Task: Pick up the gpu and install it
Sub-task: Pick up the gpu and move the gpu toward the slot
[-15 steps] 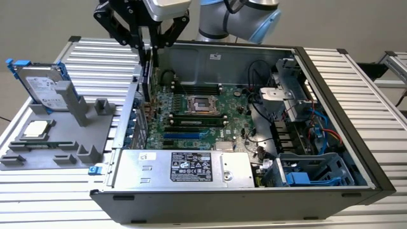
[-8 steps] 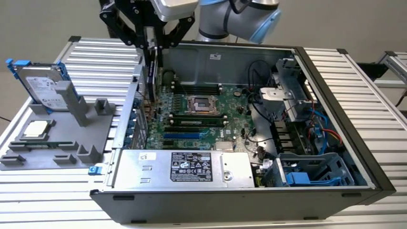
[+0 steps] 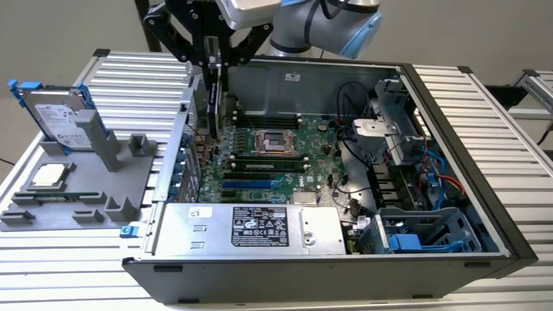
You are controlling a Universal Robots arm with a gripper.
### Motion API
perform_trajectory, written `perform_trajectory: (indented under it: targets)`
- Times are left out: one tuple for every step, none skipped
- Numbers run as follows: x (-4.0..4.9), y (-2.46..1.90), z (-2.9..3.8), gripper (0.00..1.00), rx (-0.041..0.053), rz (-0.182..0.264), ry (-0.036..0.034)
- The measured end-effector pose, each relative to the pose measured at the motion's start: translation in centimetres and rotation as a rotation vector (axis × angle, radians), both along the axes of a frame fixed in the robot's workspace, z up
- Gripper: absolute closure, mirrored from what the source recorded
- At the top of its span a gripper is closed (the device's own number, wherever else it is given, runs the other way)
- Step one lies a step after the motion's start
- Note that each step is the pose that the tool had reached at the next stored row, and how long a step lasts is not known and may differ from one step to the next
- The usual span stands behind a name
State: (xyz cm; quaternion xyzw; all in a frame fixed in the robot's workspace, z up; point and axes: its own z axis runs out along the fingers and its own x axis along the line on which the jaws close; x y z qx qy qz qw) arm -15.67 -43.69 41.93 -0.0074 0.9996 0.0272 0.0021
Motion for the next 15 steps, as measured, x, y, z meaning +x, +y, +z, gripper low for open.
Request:
perform_trajectory:
  targets:
    - [0.11,0.00,0.00,1.00,0.0000,0.000,0.0001]
    - [0.23,0.00,0.00,1.00,0.0000,0.000,0.0002]
    - [0.34,0.00,0.00,1.00,0.0001,0.000,0.0003]
    - [0.44,0.00,0.00,1.00,0.0001,0.000,0.0004]
    - [0.55,0.00,0.00,1.00,0.0000,0.000,0.0005]
    - [0.65,0.00,0.00,1.00,0.0000,0.000,0.0006]
    - [0.77,0.00,0.00,1.00,0.0000,0.000,0.0007]
    - [0.88,0.00,0.00,1.00,0.0001,0.000,0.0007]
    - [0.99,0.00,0.00,1.00,0.0001,0.000,0.0008]
    - [1.10,0.00,0.00,1.00,0.0001,0.000,0.0008]
    - [1.21,0.00,0.00,1.00,0.0001,0.000,0.0009]
    - [1.32,0.00,0.00,1.00,0.0001,0.000,0.0010]
    - [1.43,0.00,0.00,1.00,0.0000,0.000,0.0011]
    - [1.54,0.00,0.00,1.00,0.0001,0.000,0.0011]
    - [1.65,0.00,0.00,1.00,0.0001,0.000,0.0012]
